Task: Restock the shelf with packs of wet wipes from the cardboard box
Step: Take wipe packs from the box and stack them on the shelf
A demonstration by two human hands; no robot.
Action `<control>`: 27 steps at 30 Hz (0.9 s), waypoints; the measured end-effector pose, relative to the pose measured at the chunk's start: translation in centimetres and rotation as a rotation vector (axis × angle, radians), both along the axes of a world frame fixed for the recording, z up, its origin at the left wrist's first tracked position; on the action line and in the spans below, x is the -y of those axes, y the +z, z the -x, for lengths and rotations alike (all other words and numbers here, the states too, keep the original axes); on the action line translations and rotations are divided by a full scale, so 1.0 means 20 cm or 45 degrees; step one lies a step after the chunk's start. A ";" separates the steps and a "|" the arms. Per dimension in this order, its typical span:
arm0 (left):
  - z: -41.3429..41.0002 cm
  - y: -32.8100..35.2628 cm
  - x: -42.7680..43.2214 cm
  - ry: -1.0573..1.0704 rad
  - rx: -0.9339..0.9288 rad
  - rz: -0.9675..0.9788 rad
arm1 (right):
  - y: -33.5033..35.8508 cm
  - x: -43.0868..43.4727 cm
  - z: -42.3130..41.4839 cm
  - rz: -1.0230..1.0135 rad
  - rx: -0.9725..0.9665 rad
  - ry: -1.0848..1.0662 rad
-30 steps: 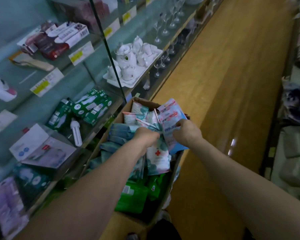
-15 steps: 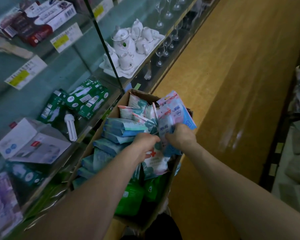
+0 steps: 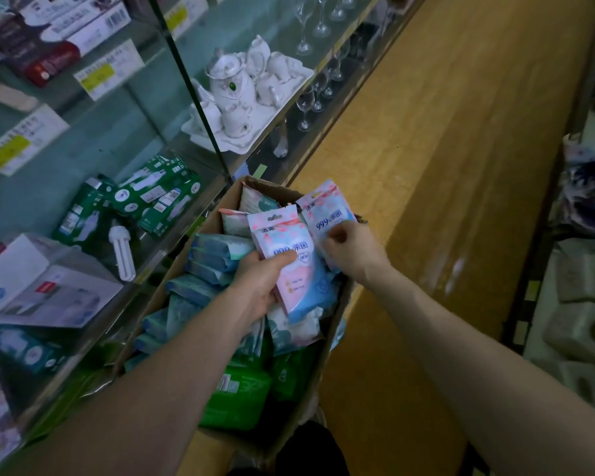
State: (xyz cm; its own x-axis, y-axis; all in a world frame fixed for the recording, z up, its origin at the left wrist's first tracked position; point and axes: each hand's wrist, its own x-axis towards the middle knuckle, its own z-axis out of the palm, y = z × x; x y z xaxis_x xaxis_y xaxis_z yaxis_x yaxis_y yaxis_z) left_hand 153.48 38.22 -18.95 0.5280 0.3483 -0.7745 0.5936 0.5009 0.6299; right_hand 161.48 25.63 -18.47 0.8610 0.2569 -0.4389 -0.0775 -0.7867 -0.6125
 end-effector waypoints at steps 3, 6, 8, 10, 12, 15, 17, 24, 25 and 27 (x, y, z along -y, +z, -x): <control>0.03 0.01 -0.01 -0.088 -0.028 -0.194 | -0.01 0.02 -0.11 0.265 0.229 -0.039; 0.04 0.00 -0.01 -0.091 -0.060 -0.326 | -0.05 0.02 -0.18 0.432 0.103 0.025; 0.04 -0.01 -0.02 -0.111 -0.099 -0.424 | -0.08 -0.01 -0.17 0.437 0.000 0.010; 0.03 -0.01 -0.04 -0.158 -0.115 -0.495 | -0.10 -0.04 -0.15 0.393 -0.039 0.000; 0.03 -0.01 -0.05 -0.199 -0.128 -0.532 | -0.09 -0.06 -0.11 0.309 -0.139 0.000; 0.02 0.01 -0.03 -0.190 -0.137 -0.559 | -0.06 -0.03 -0.02 0.202 -0.228 -0.073; 0.01 0.04 -0.01 -0.154 -0.110 -0.580 | -0.03 0.02 0.04 0.135 -0.192 -0.158; 0.00 0.29 0.19 -0.040 0.162 -0.466 | 0.26 0.19 0.30 -0.319 0.017 -0.676; 0.01 0.33 0.23 -0.042 0.206 -0.414 | 0.31 0.22 0.34 -0.378 0.061 -0.752; 0.04 0.42 0.30 -0.076 0.277 -0.300 | 0.43 0.29 0.44 -0.451 0.163 -0.883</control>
State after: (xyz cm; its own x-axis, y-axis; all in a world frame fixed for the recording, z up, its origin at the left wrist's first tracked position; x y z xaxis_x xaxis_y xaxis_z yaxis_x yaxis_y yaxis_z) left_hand 152.65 32.26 -10.52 0.6972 0.4679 -0.5431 0.4565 0.2944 0.8396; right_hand 152.65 19.86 -9.93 0.9142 -0.2511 -0.3180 -0.3911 -0.3413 -0.8547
